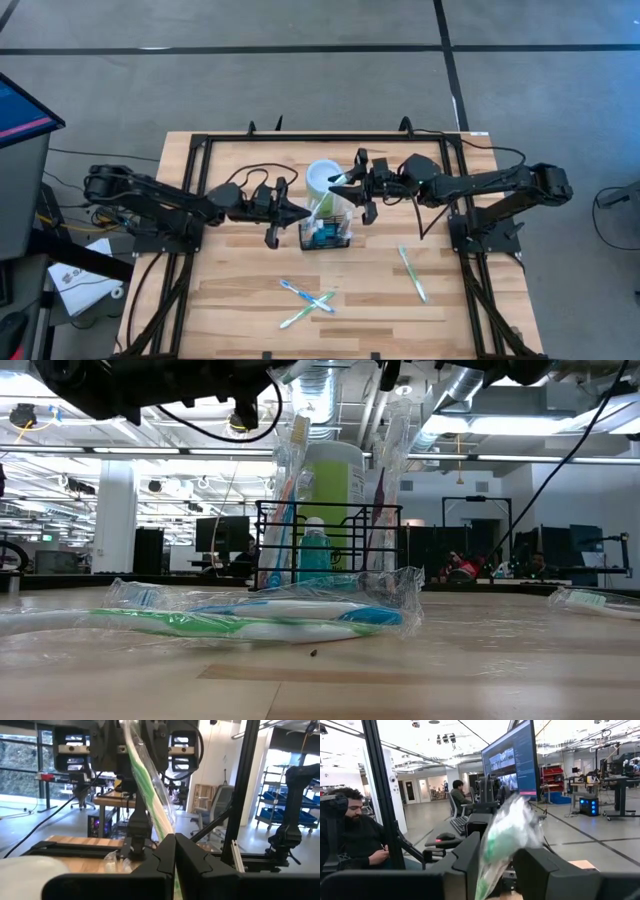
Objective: Pick & Place toothbrushing station
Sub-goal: Put the top right green toothbrush into the wire organizer
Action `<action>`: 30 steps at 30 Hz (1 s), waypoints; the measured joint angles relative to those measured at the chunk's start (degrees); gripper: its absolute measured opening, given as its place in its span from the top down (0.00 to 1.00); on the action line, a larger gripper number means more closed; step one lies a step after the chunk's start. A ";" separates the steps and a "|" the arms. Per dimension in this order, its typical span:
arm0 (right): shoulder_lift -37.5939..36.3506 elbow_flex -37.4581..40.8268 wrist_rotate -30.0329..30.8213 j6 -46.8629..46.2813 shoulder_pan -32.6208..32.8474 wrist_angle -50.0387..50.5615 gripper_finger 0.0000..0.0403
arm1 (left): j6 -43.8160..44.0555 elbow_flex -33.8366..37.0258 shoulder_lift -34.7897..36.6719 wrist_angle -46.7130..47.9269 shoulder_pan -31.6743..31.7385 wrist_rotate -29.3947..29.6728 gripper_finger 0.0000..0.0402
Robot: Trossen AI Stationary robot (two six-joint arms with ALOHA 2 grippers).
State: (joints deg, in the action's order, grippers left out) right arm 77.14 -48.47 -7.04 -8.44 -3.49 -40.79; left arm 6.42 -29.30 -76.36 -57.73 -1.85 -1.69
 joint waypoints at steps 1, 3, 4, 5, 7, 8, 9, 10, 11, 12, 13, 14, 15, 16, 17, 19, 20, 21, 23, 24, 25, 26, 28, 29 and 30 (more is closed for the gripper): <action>0.00 0.00 -0.01 -0.01 0.00 0.27 0.75 | -0.01 0.00 -0.27 -0.67 0.00 0.00 1.00; 0.00 0.00 -0.01 -0.03 0.00 0.66 0.76 | -0.10 0.00 -0.27 -1.53 0.00 0.00 1.00; 0.00 0.00 -0.01 -0.03 0.00 0.78 0.77 | -0.12 0.00 -0.23 -1.70 0.00 0.00 1.00; 0.00 0.00 -0.01 -0.03 0.00 1.02 0.80 | -0.13 0.00 -0.21 -1.64 0.00 0.02 1.00; 0.00 0.00 -0.01 -0.01 0.00 1.35 0.85 | -0.13 0.02 0.09 -1.47 0.00 0.00 1.00; 0.00 0.00 -0.01 0.20 0.00 1.29 0.89 | -0.13 0.00 0.18 -1.84 0.02 0.00 1.00; 0.00 0.00 -0.16 0.72 0.00 1.21 0.93 | -0.13 0.00 0.22 -1.81 0.02 0.18 1.00; -0.01 0.00 -0.34 1.28 0.03 1.11 0.96 | -0.15 0.00 0.19 -1.56 0.04 0.33 1.00; -0.02 0.00 -0.38 1.79 0.08 1.01 0.97 | -0.15 0.02 0.15 -1.32 0.06 0.33 1.00; -0.02 0.00 -0.40 1.97 0.13 0.91 0.97 | -0.14 0.02 0.14 -1.31 0.08 0.29 1.00; -0.02 0.00 -0.50 1.81 0.13 0.93 0.96 | -0.15 0.02 0.09 -1.39 0.04 0.26 1.00; -0.02 0.00 -0.57 1.72 0.13 1.04 0.96 | -0.15 0.02 0.00 -1.39 0.04 0.27 1.00; -0.02 0.00 -0.57 1.71 0.09 1.15 0.96 | -0.15 0.02 -0.04 -1.20 0.04 0.27 1.00; -0.02 0.00 -0.55 1.78 0.09 1.13 0.97 | -0.15 0.02 -0.04 -1.18 0.06 0.29 1.00; -0.02 0.00 -0.57 1.78 0.09 1.09 0.98 | -0.14 0.02 -0.04 -1.22 0.06 0.43 1.00; -0.02 0.00 -0.56 1.86 0.09 1.15 0.98 | 0.01 0.02 -0.04 -1.04 0.02 2.06 0.98; -0.02 0.00 -0.55 1.95 0.09 1.27 0.98 | 0.02 0.02 0.02 -0.96 0.02 2.53 0.98; -0.02 0.00 -0.55 1.96 0.08 1.38 0.98 | 0.02 0.02 0.14 -0.97 0.02 2.78 0.97; -0.05 0.00 -0.53 1.98 0.05 2.11 0.99 | 0.00 0.02 0.22 -1.06 0.02 2.87 0.94; -0.42 0.00 -0.52 2.08 0.03 3.18 0.99 | 0.02 0.02 0.23 -0.97 0.02 3.02 0.92; -1.06 0.01 -0.51 2.41 0.02 4.71 0.99 | 0.02 0.02 0.50 -0.61 0.02 3.04 0.91; -1.64 0.01 -0.51 2.73 -0.01 5.44 0.99 | 0.01 0.02 0.95 -0.13 0.02 3.04 0.90; -3.29 -0.02 -0.51 2.97 -0.07 8.68 0.99 | 0.00 -0.06 1.12 0.58 0.02 3.06 0.87; -4.19 0.00 -0.49 3.23 -0.07 10.51 0.99 | 0.02 -0.02 1.27 1.82 0.02 3.06 0.86; -4.95 0.00 -0.37 3.63 -0.05 11.83 0.99 | 0.02 0.12 1.59 2.70 0.02 3.12 0.85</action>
State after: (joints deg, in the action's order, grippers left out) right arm 72.20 -48.47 -7.41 -4.81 -3.53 -28.95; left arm 6.44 -29.18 -74.78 -55.03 -1.83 1.43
